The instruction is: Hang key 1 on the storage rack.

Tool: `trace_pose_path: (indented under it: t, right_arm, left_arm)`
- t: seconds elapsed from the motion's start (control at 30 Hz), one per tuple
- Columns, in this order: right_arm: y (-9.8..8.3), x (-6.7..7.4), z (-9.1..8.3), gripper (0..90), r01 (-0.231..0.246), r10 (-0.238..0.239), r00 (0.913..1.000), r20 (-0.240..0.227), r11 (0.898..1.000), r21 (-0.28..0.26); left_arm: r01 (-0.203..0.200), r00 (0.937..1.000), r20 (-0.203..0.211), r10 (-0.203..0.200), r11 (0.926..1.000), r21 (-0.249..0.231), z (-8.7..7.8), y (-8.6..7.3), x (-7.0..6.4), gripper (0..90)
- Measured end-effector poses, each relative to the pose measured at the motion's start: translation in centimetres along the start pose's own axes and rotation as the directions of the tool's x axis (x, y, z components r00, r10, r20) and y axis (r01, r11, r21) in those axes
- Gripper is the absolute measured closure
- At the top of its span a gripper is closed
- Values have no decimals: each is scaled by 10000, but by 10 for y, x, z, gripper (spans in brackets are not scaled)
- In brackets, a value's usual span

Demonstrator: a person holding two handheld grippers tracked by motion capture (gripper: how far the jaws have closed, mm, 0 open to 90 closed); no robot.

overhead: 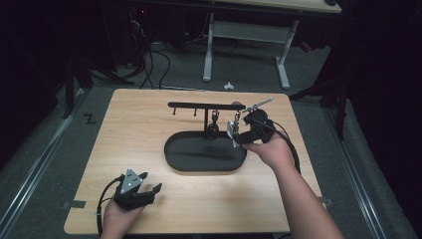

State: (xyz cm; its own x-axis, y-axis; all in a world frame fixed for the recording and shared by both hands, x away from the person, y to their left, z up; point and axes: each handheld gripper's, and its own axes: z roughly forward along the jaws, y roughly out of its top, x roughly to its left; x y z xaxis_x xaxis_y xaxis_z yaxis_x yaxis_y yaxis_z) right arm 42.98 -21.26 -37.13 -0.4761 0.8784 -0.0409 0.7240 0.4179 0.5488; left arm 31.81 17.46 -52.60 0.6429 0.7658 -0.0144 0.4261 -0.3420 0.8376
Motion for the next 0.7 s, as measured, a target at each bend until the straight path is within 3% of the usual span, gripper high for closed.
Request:
trace_pose_path:
  t: [0.27, 0.53, 0.7]
  right_arm:
    - [-40, 0, -2, 241, -150, 152, 9999, 17, 9974, -706]
    - [-91, -11, 6, 255, -510, 518, 9987, 30, 9904, -1286]
    - [-112, -14, 13, 242, -446, 462, 9989, 66, 9867, -1561]
  left_arm:
    - [-108, 9999, 91, 108, 9999, -4, 2, 1, -3, 331]
    - [-381, 9992, 110, 381, 9993, 38, 5, 5, -9, 333]
    - [-529, 9986, 81, 529, 9986, 57, 7, 5, -13, 336]
